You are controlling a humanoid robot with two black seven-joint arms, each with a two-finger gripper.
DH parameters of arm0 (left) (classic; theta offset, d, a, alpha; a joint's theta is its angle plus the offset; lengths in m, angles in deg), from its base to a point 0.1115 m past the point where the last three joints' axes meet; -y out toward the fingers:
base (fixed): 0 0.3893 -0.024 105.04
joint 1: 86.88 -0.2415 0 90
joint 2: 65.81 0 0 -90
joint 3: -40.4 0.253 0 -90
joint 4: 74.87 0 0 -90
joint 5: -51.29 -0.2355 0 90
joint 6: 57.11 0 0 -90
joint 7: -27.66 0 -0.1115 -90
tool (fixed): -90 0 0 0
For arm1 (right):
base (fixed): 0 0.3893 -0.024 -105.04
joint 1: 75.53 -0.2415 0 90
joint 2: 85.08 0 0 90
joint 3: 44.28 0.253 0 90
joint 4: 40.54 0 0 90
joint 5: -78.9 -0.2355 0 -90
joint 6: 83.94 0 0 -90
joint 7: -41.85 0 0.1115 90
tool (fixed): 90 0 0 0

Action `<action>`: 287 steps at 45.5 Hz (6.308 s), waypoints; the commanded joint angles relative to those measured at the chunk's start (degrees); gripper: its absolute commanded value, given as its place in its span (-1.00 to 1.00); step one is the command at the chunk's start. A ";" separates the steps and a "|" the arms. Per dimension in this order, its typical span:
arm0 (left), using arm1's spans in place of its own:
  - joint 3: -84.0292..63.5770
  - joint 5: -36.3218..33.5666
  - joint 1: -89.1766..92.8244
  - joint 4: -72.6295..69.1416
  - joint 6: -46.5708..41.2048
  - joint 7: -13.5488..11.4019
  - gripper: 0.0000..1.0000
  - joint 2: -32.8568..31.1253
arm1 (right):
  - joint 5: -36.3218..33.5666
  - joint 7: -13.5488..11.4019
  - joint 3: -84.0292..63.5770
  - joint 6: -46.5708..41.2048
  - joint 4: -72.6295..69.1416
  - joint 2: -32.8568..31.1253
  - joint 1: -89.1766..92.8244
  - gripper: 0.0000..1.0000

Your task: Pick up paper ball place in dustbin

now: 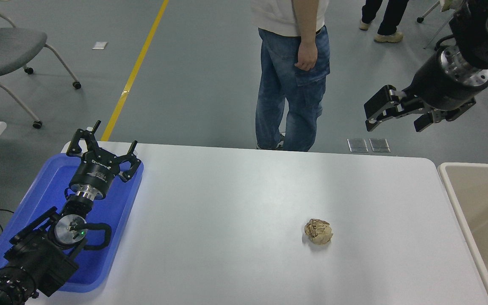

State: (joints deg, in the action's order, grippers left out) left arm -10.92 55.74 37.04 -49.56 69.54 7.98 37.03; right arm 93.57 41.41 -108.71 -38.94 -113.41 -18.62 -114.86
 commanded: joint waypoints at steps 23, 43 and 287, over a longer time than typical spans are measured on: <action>0.00 0.03 0.00 0.00 0.00 0.00 1.00 0.00 | 0.18 0.00 0.18 0.00 0.26 0.78 0.66 1.00; 0.00 0.03 0.00 0.00 0.00 0.00 1.00 0.00 | 0.71 0.00 0.44 0.00 0.70 0.69 1.98 1.00; 0.00 0.03 0.00 0.00 0.00 0.00 1.00 0.00 | 9.85 0.00 16.09 3.43 12.22 -7.66 20.53 -1.00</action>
State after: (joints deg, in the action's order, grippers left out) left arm -10.92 55.77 37.04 -49.56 69.54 7.98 37.03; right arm 103.25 41.56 -90.65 -29.15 -100.25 -22.39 -85.35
